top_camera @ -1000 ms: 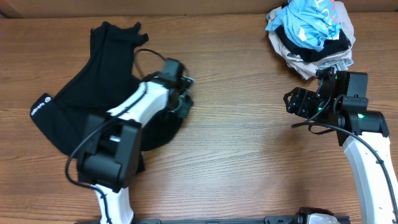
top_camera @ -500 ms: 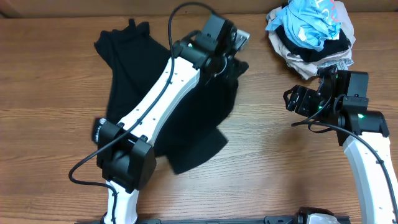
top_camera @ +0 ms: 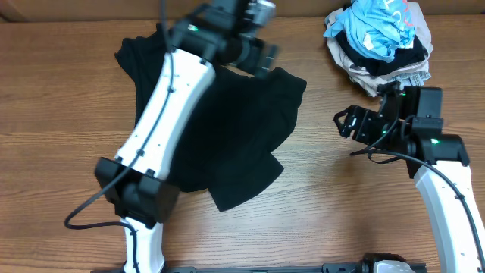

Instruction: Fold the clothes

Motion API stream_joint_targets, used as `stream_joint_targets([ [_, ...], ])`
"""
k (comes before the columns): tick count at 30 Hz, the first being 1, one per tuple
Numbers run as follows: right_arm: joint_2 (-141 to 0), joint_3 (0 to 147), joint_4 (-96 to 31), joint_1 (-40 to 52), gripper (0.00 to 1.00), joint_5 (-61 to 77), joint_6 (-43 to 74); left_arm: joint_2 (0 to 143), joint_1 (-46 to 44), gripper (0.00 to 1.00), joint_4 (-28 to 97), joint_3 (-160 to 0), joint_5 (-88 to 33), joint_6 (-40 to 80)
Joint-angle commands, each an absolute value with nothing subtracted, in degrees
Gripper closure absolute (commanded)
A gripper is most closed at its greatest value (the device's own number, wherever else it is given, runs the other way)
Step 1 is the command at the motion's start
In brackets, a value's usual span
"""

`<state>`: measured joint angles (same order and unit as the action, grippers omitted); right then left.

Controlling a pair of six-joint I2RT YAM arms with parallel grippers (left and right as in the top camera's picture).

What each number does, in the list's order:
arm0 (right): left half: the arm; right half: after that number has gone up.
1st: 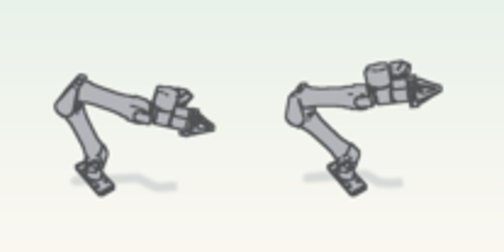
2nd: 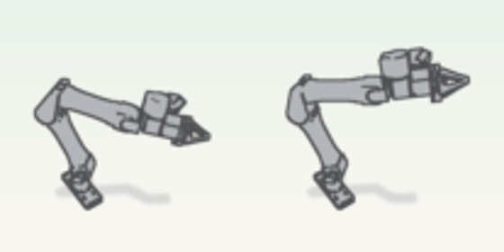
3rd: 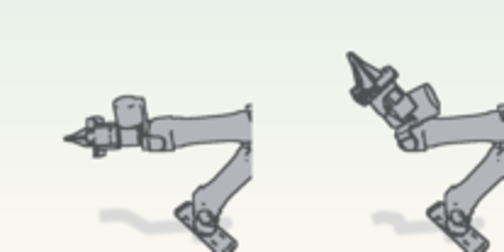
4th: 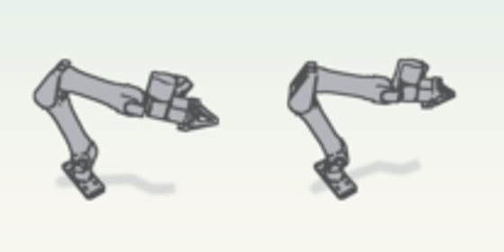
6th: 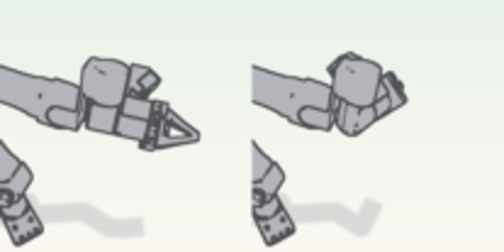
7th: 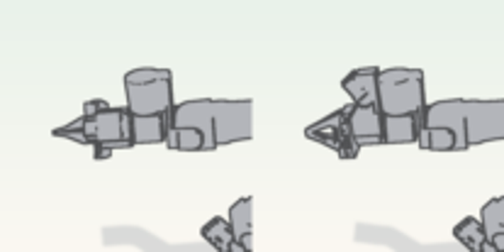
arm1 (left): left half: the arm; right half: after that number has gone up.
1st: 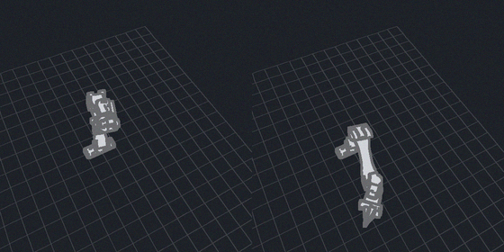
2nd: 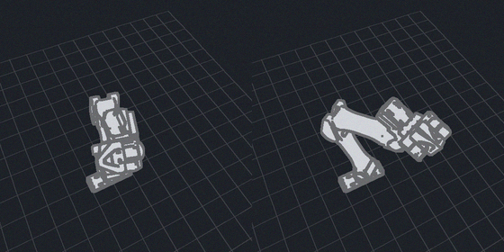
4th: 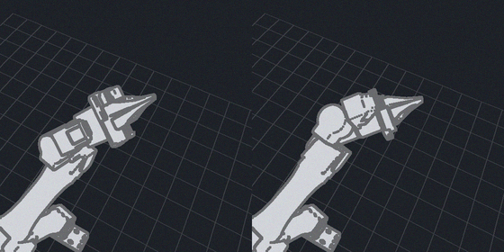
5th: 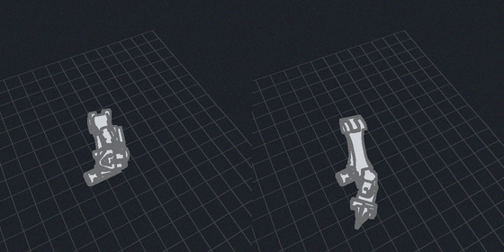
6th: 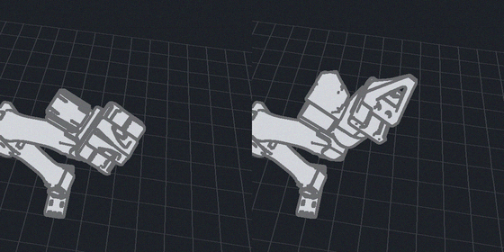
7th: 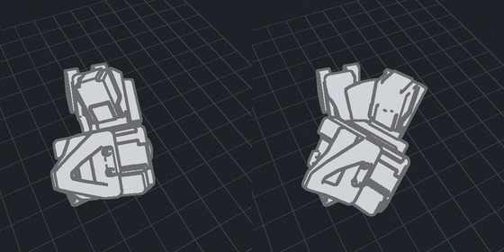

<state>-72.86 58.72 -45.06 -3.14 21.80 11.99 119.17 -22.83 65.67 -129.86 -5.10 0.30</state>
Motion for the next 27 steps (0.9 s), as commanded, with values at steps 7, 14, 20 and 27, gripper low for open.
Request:
stream_joint_targets([
  [7, -72.8, 60.0, -44.9, 1.6, 0.15, 20.7, 12.1, 125.1, -4.5, 0.04, 65.2, -128.7, 7.5, 10.7],
  [14, -72.8, 60.0, -45.0, 1.6, 0.23, 20.0, 12.0, 135.4, 4.0, 0.24, 60.8, -128.7, 4.8, 16.3],
  [20, -72.8, 60.0, -46.0, 1.6, 0.24, 20.0, 12.0, 141.5, 6.4, 0.25, 56.2, -128.7, 4.8, 17.3],
  [27, -72.8, 60.0, -46.7, 1.6, 0.27, 20.0, 12.1, 144.1, 6.5, 0.49, 52.1, -128.6, 5.1, 17.2],
])
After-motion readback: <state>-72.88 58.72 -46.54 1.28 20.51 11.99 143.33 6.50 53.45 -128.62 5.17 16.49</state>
